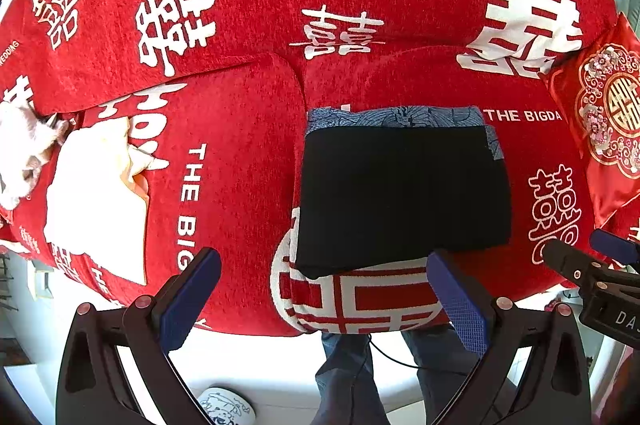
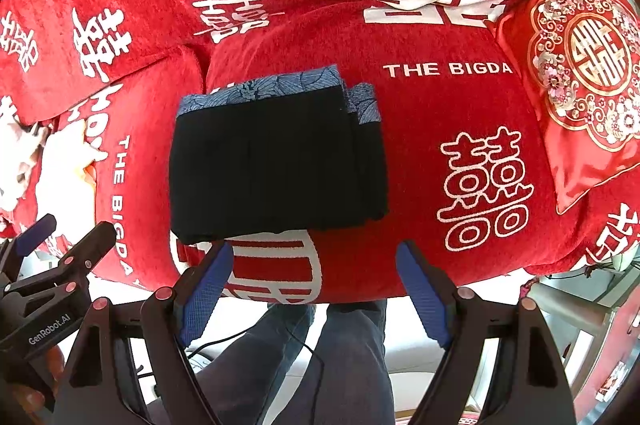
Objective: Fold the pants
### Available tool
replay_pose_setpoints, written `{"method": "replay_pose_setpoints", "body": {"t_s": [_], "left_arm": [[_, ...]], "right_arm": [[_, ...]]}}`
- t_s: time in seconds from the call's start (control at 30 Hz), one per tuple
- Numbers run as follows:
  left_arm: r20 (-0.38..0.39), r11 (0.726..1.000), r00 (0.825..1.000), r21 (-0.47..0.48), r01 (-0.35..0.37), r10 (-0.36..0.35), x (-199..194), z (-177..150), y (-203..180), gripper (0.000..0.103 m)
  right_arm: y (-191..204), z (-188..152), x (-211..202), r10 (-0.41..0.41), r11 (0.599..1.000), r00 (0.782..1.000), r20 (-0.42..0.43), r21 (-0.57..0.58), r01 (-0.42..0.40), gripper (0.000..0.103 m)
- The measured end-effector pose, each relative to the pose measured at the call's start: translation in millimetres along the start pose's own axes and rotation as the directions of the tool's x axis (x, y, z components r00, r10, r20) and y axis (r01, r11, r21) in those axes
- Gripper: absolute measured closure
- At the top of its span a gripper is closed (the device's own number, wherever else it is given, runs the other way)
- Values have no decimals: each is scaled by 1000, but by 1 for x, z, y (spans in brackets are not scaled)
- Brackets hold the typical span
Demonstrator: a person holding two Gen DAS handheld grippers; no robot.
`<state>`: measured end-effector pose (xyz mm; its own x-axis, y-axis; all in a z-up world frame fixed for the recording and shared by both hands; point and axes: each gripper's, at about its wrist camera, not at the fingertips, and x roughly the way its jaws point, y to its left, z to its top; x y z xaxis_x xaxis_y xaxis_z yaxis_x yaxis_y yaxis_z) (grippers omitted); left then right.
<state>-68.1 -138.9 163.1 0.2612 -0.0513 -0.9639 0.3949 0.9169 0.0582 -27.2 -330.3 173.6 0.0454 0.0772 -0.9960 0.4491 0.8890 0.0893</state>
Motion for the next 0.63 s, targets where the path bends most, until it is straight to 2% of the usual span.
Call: {"method": "replay_pose_setpoints", "body": {"t_s": [0.63], "left_arm": [[15, 999, 1000, 25, 22, -22, -3, -5, -5, 0]], "right_arm": [[1, -3, 3, 2, 1000, 1000, -7, 1, -2, 17]]}}
